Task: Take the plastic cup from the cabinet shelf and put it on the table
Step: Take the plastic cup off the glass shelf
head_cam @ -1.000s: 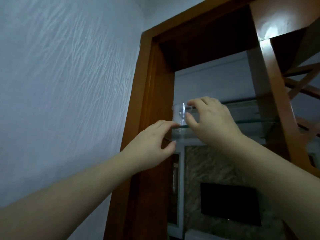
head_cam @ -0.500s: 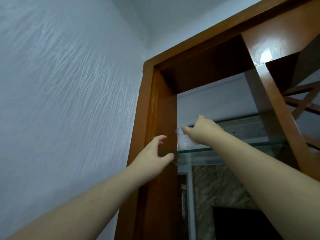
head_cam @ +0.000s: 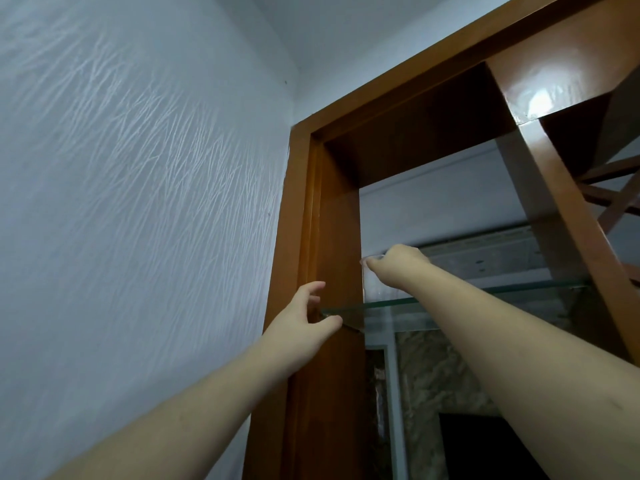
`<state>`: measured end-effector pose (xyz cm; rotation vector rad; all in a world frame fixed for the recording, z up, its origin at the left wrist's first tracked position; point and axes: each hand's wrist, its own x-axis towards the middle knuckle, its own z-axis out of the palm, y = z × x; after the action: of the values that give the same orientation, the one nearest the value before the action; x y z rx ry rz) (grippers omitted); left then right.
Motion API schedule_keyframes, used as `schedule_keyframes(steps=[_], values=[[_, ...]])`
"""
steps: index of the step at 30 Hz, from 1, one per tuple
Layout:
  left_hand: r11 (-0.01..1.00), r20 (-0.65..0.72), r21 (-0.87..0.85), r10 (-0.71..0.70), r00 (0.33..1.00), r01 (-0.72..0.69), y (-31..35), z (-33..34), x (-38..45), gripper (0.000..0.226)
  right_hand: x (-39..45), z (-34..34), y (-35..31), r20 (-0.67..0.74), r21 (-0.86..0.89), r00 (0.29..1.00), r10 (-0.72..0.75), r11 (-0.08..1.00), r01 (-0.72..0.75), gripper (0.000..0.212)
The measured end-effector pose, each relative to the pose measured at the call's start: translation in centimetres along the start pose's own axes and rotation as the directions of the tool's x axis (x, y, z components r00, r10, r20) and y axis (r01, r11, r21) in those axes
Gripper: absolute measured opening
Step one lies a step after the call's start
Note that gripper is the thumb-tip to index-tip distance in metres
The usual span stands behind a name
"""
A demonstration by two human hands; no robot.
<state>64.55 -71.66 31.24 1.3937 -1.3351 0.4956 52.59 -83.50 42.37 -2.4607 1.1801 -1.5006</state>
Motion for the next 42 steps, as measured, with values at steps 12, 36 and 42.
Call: schedule_keyframes(steps=[12,36,42], values=[[0.97,0.004,-0.236,-0.054,0.999,0.053,1.0,1.2,0.0,0.082,-2.5,-2.5,0.7,-0.049,0.389,0.99,-0.134,0.91,0.142,0.055],[0.731,0.035,-0.681,-0.022,0.999,0.041,0.8,0.7,-7.2,0.055,-14.2,-2.3,0.7,0.157,0.612,0.962,-0.225,0.786,0.084,0.076],[0.715,0.077,-0.697,0.016,0.997,0.043,0.6,-0.9,-10.0,0.042,-16.5,-1.8,0.4,0.283,0.779,0.922,-0.265,0.624,-0.06,0.069]])
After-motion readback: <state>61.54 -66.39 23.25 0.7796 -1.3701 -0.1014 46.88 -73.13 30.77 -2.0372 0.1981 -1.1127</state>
